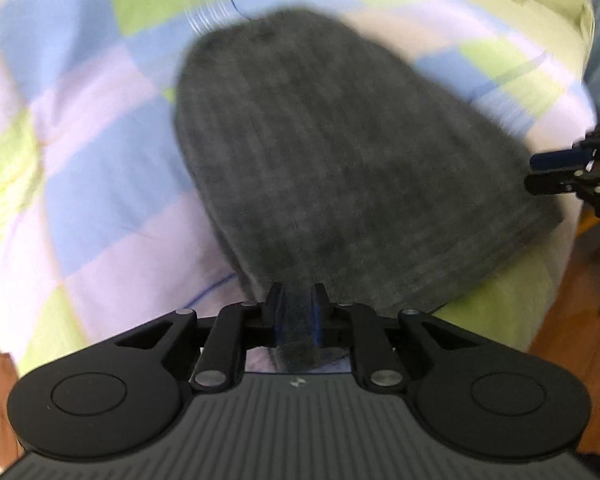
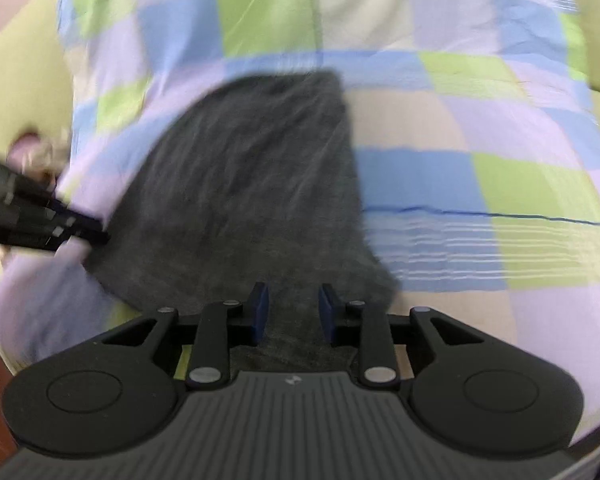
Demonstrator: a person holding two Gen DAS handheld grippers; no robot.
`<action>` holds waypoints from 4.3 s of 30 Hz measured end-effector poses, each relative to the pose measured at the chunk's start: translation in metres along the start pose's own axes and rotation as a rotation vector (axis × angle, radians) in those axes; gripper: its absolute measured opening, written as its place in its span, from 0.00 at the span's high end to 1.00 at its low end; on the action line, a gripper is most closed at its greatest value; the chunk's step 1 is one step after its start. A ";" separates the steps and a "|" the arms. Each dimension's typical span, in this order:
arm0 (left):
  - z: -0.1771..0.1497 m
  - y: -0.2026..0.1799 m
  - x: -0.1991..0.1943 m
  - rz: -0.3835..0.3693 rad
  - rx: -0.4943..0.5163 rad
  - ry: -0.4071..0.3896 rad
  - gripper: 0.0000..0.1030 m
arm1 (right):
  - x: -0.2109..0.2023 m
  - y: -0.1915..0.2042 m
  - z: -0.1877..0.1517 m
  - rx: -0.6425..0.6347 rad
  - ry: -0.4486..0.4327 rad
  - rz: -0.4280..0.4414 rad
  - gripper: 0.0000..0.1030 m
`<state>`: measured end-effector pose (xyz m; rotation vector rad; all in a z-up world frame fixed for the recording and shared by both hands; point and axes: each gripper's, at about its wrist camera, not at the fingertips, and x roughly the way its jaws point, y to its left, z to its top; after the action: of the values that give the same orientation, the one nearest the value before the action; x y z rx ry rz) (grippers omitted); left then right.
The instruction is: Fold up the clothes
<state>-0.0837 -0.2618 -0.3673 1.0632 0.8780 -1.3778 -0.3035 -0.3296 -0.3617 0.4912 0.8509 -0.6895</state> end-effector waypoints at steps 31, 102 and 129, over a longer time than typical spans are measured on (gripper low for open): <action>-0.065 -0.002 -0.053 0.162 0.326 -0.066 0.51 | 0.017 0.163 -0.020 -0.893 -0.192 0.075 0.74; 0.189 0.083 -0.014 -0.069 0.828 -0.008 0.97 | 0.037 -0.130 0.261 -0.418 0.134 0.347 0.91; 0.177 0.113 -0.021 -0.096 0.642 -0.121 0.53 | 0.040 -0.096 0.212 -0.303 0.022 0.247 0.69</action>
<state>0.0085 -0.4325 -0.2832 1.4056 0.3981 -1.8459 -0.2450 -0.5452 -0.2844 0.3231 0.8796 -0.3209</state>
